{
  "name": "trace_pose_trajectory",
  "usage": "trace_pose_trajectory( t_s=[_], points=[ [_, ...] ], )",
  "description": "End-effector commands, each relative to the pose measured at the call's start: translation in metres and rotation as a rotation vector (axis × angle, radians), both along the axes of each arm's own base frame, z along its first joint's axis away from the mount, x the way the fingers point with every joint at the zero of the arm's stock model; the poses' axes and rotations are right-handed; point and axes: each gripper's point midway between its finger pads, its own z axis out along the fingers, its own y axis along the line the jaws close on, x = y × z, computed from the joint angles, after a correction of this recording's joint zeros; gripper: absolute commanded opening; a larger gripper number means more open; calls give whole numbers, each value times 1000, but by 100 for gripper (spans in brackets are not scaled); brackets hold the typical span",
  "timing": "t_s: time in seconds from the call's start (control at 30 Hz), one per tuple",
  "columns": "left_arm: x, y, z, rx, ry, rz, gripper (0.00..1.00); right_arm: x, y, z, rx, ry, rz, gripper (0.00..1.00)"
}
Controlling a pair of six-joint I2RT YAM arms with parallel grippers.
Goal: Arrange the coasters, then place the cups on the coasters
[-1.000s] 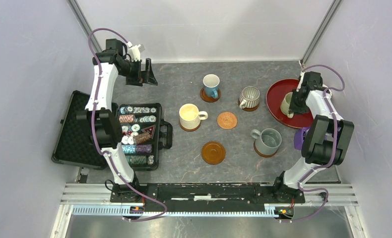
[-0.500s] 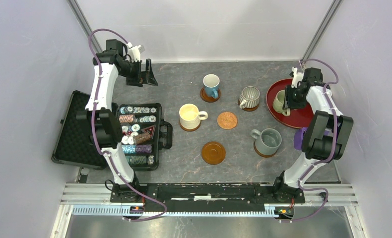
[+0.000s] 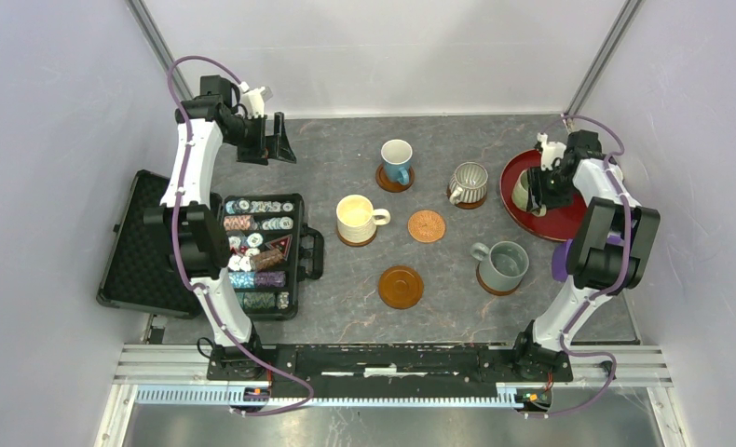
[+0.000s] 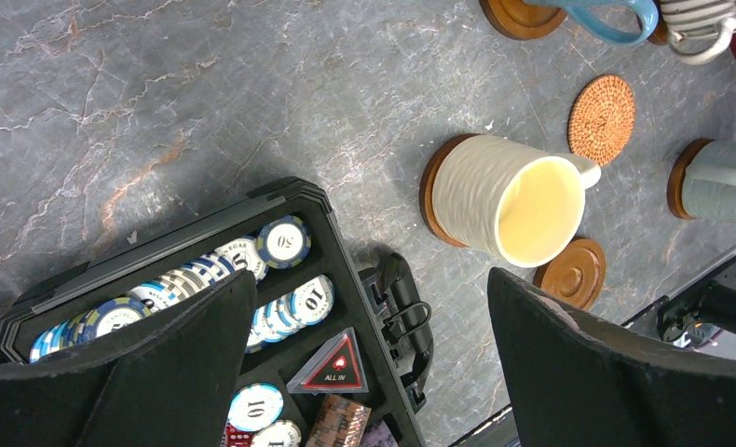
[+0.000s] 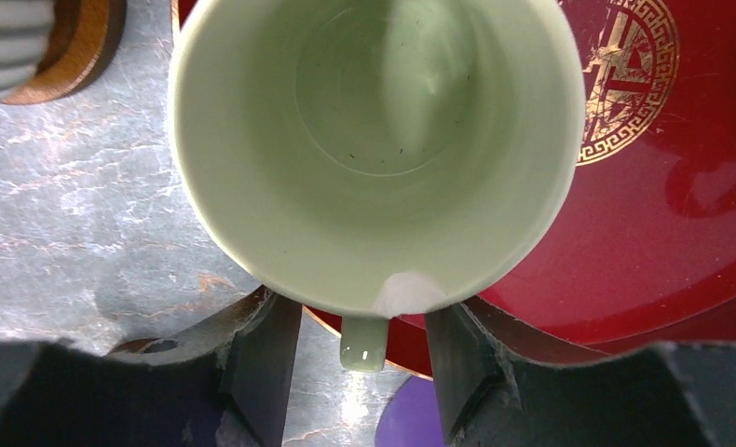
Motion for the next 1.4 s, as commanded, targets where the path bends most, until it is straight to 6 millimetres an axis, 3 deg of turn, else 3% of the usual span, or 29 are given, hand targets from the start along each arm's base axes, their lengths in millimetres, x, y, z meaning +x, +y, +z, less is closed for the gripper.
trace_pose_trajectory(
  t_s=[0.0,0.27,0.5,0.63,0.73,0.9,1.17,1.27,1.37],
  points=[
    [-1,1,16,15,-52,-8,100,11,-4,4,-28,-39,72,55],
    [-1,1,15,19,-48,-3,100,21,-21,-3,-79,-62,77,42],
    [-2,2,15,27,-51,-2,100,23,-23,-10,-55,-46,103,35],
    [-2,3,16,31,-54,-3,100,26,-29,-1,-74,-82,107,20],
    [-3,3,16,31,-54,-4,100,29,-34,11,-93,-138,114,0],
    [-4,3,16,30,-55,-6,100,49,-35,54,-85,-286,157,0],
    [-8,1,15,26,-52,-12,100,79,-1,161,10,-566,328,0],
    [-7,1,17,20,-68,-6,100,80,25,194,28,-642,424,0],
    [-7,0,19,16,-74,-7,100,77,65,215,59,-681,506,0]
  ],
)
